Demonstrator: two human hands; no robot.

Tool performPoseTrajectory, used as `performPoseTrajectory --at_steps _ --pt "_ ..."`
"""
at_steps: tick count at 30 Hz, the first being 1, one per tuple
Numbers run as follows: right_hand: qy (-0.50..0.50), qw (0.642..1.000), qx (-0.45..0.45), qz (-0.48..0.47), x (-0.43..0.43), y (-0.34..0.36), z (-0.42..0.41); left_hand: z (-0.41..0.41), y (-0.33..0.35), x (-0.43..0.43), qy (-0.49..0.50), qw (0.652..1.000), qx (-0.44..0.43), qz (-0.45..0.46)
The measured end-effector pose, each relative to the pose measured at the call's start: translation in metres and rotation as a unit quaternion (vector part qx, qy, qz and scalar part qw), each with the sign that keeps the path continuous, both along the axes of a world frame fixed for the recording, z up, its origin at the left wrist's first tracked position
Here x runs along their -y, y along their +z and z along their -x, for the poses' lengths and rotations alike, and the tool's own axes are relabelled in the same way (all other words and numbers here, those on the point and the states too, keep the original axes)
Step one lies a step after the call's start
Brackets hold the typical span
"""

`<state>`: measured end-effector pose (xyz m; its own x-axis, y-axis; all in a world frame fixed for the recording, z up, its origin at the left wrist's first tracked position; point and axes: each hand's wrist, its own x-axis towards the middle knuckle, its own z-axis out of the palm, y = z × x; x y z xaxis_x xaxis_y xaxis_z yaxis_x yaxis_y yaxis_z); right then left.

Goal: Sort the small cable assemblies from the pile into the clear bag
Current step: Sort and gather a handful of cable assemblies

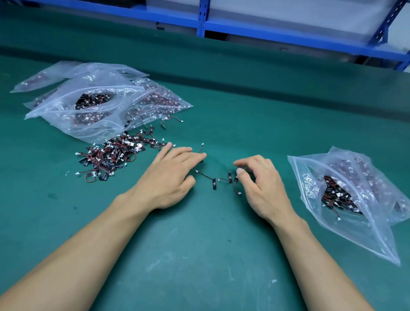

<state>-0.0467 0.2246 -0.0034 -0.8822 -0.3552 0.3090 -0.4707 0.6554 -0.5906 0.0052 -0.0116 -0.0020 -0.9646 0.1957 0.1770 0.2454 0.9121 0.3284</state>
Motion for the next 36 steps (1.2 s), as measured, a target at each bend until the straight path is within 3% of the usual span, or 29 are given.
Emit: performPoseTrajectory --at_steps 12,18,21,23,26,36 --pt "-0.003 1.0 0.001 -0.027 -0.002 -0.001 0.0 -0.006 0.005 0.006 0.078 0.992 -0.053 -0.088" --pt "-0.004 1.0 0.001 -0.024 -0.002 -0.002 0.001 -0.01 0.007 0.003 0.106 0.973 -0.073 -0.189" --pt "-0.005 1.0 0.002 -0.021 -0.003 -0.002 0.0 -0.007 0.008 0.012 0.151 0.969 -0.094 -0.172" --pt "-0.005 1.0 0.001 -0.02 -0.003 -0.001 0.0 -0.005 0.007 0.018 0.171 0.973 -0.062 -0.139" --pt "-0.004 1.0 0.003 -0.022 -0.002 -0.002 0.001 -0.004 0.005 0.02 0.176 0.979 -0.03 -0.1" --pt "-0.003 1.0 0.004 -0.024 -0.003 -0.002 0.002 -0.006 0.006 0.023 0.177 0.981 -0.056 -0.056"
